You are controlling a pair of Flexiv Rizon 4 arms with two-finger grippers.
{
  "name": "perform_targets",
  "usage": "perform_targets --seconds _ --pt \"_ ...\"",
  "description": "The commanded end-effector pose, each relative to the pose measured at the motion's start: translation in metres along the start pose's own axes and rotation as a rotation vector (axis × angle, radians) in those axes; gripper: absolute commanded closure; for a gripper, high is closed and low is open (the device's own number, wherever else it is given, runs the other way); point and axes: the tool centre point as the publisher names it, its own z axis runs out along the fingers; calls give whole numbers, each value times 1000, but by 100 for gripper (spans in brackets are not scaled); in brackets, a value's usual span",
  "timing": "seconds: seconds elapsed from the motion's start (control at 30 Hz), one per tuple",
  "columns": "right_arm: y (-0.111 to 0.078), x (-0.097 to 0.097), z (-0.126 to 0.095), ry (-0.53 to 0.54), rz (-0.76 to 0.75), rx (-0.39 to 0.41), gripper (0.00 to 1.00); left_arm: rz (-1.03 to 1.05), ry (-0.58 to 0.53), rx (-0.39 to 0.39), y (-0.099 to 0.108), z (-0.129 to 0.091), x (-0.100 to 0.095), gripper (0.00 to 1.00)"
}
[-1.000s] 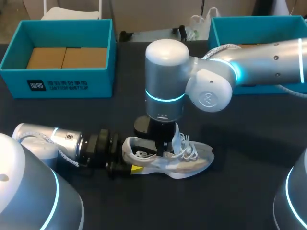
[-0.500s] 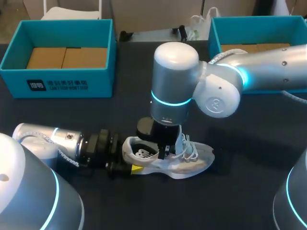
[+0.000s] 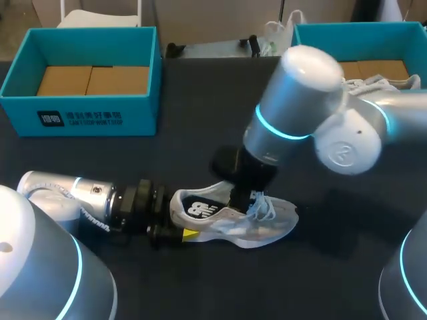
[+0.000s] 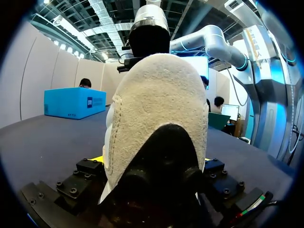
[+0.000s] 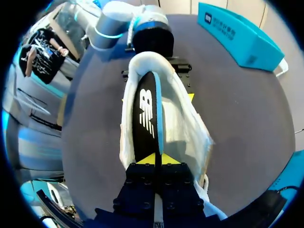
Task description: Take the shoe out of the shoebox, open the shoe tongue, remove and reinsert the insole, then place the shoe into the shoebox
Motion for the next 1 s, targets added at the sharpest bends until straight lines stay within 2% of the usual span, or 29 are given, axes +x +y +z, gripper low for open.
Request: perform_targets --seconds 0.03,0.13,0.57,0.73,1.0 --pt "-12 -1 -11 10 -25 -137 100 0 -2 0 0 0 0 100" --pt "-8 -1 -15 29 -67 -168 100 0 -2 0 0 0 0 100" --pt "26 7 -22 60 -220 -150 100 0 -2 0 0 0 0 100" --pt "42 17 -23 70 -285 -103 100 0 -2 0 0 0 0 100" --pt "58 24 -23 111 -354 -82 100 0 -2 0 0 0 0 100"
